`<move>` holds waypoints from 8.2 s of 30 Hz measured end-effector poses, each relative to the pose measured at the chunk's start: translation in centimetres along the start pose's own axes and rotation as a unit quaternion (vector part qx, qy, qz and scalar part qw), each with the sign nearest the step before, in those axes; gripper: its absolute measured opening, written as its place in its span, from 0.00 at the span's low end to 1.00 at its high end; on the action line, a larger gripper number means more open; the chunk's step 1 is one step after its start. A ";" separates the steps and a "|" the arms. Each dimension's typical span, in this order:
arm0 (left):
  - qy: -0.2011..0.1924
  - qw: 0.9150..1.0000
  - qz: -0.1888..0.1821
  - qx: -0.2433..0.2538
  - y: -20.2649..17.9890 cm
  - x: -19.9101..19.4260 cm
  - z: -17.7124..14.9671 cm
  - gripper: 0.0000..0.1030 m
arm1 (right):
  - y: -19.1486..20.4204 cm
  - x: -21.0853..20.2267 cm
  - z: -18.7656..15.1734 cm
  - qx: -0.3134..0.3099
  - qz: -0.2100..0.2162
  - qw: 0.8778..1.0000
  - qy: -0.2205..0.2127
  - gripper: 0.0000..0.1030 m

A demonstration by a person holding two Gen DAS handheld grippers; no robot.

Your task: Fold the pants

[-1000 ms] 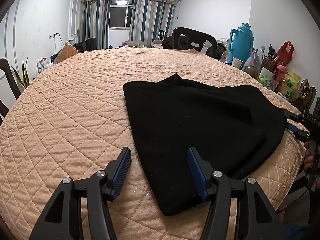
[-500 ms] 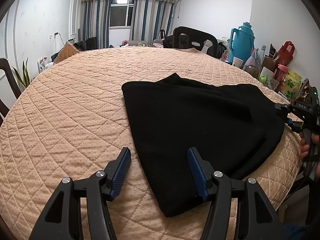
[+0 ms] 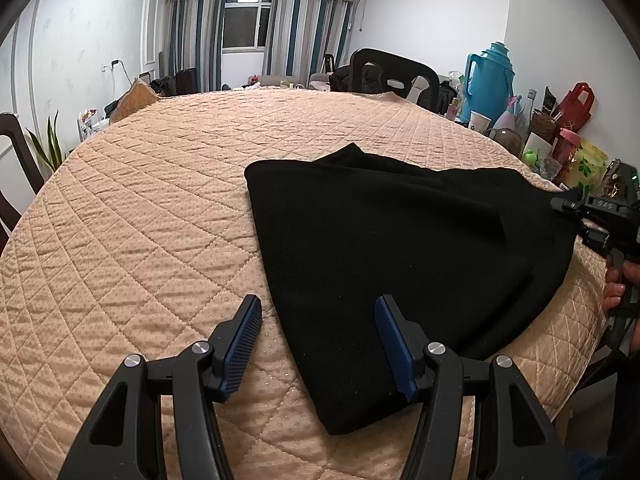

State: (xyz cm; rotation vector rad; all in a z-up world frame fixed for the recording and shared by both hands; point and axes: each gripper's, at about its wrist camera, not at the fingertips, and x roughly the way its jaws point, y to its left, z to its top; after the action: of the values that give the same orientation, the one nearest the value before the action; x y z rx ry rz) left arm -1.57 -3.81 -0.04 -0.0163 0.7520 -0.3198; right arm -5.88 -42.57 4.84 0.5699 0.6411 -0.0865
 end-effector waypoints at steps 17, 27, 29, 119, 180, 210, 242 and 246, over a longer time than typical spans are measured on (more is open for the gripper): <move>0.004 0.999 0.021 -0.034 2.3 -1.0 -0.1 0.60 | 14.1 -1.5 0.2 -0.159 0.145 0.976 -0.020 0.21; 0.000 0.997 0.040 -0.071 5.3 -2.0 -0.7 0.60 | 22.9 6.8 -10.2 -0.327 0.215 0.907 0.156 0.21; -0.001 0.996 0.044 -0.074 5.7 -2.2 -0.8 0.60 | 23.2 8.3 -12.4 -0.357 0.192 0.897 0.176 0.21; 0.036 0.989 -0.074 -0.120 4.2 3.7 4.6 0.61 | 12.0 10.1 -4.4 -0.166 0.173 0.950 0.199 0.46; 0.006 0.990 -0.029 -0.137 13.6 5.0 10.3 0.35 | 21.1 17.9 -2.1 -0.227 0.155 0.946 0.173 0.30; 0.009 0.997 0.041 -0.060 8.5 4.9 9.4 0.36 | 25.7 21.0 -3.2 -0.339 0.088 0.924 0.154 0.30; -0.003 0.997 0.074 -0.038 5.5 0.8 5.2 0.36 | 21.8 10.0 -8.4 -0.379 0.098 0.911 0.128 0.30; 0.000 0.996 0.078 -0.039 5.3 0.3 4.7 0.38 | 21.4 9.6 -8.8 -0.379 0.091 0.912 0.132 0.33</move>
State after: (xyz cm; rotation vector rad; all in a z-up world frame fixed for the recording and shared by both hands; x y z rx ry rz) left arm 3.25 0.66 2.54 -0.0307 0.7603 -0.1409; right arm 2.37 -18.90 3.59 -0.1213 0.8162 0.4108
